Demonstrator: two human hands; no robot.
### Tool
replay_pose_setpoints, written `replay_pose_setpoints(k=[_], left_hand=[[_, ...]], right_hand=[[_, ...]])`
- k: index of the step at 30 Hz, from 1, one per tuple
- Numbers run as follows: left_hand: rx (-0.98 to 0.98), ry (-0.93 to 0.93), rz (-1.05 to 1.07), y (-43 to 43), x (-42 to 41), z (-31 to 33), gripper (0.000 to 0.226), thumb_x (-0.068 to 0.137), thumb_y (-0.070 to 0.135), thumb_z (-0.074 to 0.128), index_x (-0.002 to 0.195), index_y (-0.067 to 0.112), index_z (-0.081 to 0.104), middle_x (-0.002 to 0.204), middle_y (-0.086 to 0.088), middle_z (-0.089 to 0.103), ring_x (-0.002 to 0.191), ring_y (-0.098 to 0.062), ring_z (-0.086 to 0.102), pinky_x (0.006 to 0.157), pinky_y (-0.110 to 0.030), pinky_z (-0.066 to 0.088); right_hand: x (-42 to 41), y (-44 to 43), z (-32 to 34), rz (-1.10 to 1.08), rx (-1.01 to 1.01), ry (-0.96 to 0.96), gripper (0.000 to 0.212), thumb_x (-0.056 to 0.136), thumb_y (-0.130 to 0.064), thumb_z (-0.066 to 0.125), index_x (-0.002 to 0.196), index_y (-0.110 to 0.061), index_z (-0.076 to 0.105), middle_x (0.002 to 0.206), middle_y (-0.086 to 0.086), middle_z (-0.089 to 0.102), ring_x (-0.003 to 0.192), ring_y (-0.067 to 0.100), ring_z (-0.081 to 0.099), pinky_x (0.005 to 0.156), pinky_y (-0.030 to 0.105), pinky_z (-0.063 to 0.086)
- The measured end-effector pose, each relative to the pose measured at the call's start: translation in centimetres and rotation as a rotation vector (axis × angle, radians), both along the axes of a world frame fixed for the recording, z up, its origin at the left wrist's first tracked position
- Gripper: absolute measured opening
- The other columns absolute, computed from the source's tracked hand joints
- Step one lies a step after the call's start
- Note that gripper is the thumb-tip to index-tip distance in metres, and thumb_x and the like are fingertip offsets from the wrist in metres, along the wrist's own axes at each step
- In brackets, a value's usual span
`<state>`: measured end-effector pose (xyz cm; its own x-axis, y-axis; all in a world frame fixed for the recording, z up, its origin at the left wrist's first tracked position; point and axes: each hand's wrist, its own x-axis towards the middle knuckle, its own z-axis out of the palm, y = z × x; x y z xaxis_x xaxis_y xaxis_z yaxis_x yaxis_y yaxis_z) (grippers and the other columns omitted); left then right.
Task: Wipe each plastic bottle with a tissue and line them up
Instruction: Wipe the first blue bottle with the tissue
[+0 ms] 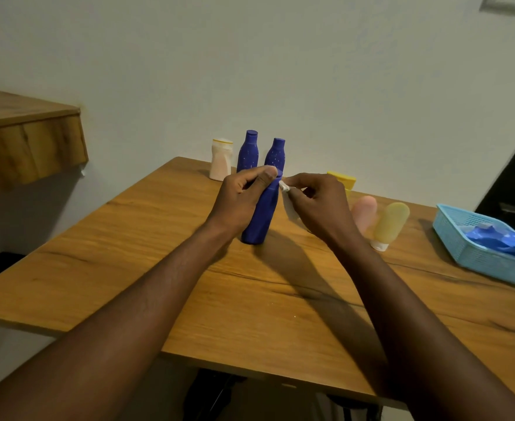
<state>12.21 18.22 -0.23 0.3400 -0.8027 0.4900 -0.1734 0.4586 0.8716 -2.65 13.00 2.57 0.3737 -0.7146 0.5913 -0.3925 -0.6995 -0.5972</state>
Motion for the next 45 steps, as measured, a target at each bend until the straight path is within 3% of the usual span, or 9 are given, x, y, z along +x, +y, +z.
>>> replay_pose_setpoints(k=[3,8,13,16,18,22,32,36,45], left_hand=[[-0.001,0.022,0.003,-0.3,0.0,0.1,0.022,0.102,0.037,0.056,0.117,0.029,0.072,0.102,0.021,0.073,0.101,0.005,0.066,0.088,-0.021,0.056],[-0.003,-0.02,-0.036,-1.4,-0.4,0.9,0.025,0.103,0.032,0.057,0.122,0.024,0.071,0.113,0.014,0.072,0.101,0.009,0.065,0.077,-0.008,0.05],[0.032,-0.121,-0.048,-3.8,-1.3,2.2,0.032,0.106,0.031,0.053,0.129,0.015,0.069,0.104,0.007,0.072,0.086,0.008,0.066,0.069,-0.009,0.049],[0.065,-0.146,-0.076,-5.3,-1.7,2.7,0.029,0.106,0.032,0.053,0.124,0.019,0.071,0.108,0.001,0.073,0.097,-0.005,0.068,0.079,-0.019,0.056],[0.085,-0.175,-0.091,-6.0,-1.9,3.0,0.02,0.106,0.034,0.052,0.112,0.03,0.071,0.11,-0.003,0.073,0.102,-0.014,0.068,0.087,-0.028,0.057],[0.127,-0.227,-0.09,-6.8,-1.9,3.6,0.018,0.107,0.035,0.05,0.105,0.037,0.067,0.103,0.009,0.072,0.091,-0.002,0.067,0.08,-0.018,0.054],[0.197,-0.221,-0.104,-7.4,-2.3,2.5,0.02,0.109,0.033,0.046,0.11,0.033,0.066,0.1,0.02,0.068,0.085,0.014,0.064,0.075,-0.014,0.047],[0.211,-0.221,-0.121,-7.6,-2.4,2.5,0.022,0.109,0.035,0.045,0.118,0.031,0.065,0.105,0.02,0.067,0.095,0.005,0.063,0.077,-0.016,0.046],[0.223,-0.272,-0.118,-8.6,-2.0,2.4,0.033,0.109,0.034,0.044,0.127,0.018,0.066,0.12,0.001,0.069,0.105,-0.008,0.064,0.084,-0.021,0.05]], right_hand=[[0.0,0.0,0.6,0.011,-0.029,0.086,0.024,0.097,-0.014,0.059,0.115,-0.014,0.075,0.104,-0.01,0.069,0.08,-0.002,0.058,0.065,0.014,0.042],[-1.4,-0.3,3.0,0.021,-0.064,0.143,0.035,0.094,-0.012,0.061,0.129,-0.014,0.067,0.119,0.002,0.072,0.097,0.009,0.063,0.082,0.025,0.054],[-2.6,-1.8,5.5,0.023,-0.085,0.272,0.033,0.093,-0.01,0.06,0.124,-0.011,0.071,0.122,0.003,0.072,0.095,0.011,0.062,0.072,0.019,0.045],[-3.4,-2.9,6.6,0.007,-0.073,0.366,0.035,0.091,-0.005,0.059,0.123,-0.01,0.072,0.121,0.004,0.072,0.099,0.013,0.064,0.078,0.025,0.05],[-3.7,-3.5,7.2,0.001,-0.059,0.426,0.037,0.09,-0.003,0.058,0.124,-0.01,0.071,0.122,0.005,0.072,0.105,0.017,0.065,0.084,0.033,0.055],[-4.0,-4.6,7.8,-0.009,-0.051,0.516,0.038,0.091,-0.002,0.058,0.126,-0.011,0.07,0.124,0.006,0.071,0.109,0.022,0.064,0.093,0.042,0.057],[-3.9,-5.2,7.6,-0.01,-0.043,0.649,0.039,0.093,-0.002,0.057,0.13,-0.008,0.067,0.13,0.007,0.068,0.113,0.022,0.064,0.092,0.034,0.055],[-4.1,-5.1,7.7,-0.016,-0.035,0.65,0.04,0.092,-0.001,0.056,0.13,-0.008,0.067,0.131,0.008,0.067,0.115,0.022,0.063,0.096,0.039,0.056],[-4.0,-5.2,7.8,-0.038,-0.029,0.658,0.04,0.093,-0.003,0.057,0.132,-0.009,0.066,0.133,0.006,0.066,0.117,0.022,0.062,0.095,0.035,0.055]])
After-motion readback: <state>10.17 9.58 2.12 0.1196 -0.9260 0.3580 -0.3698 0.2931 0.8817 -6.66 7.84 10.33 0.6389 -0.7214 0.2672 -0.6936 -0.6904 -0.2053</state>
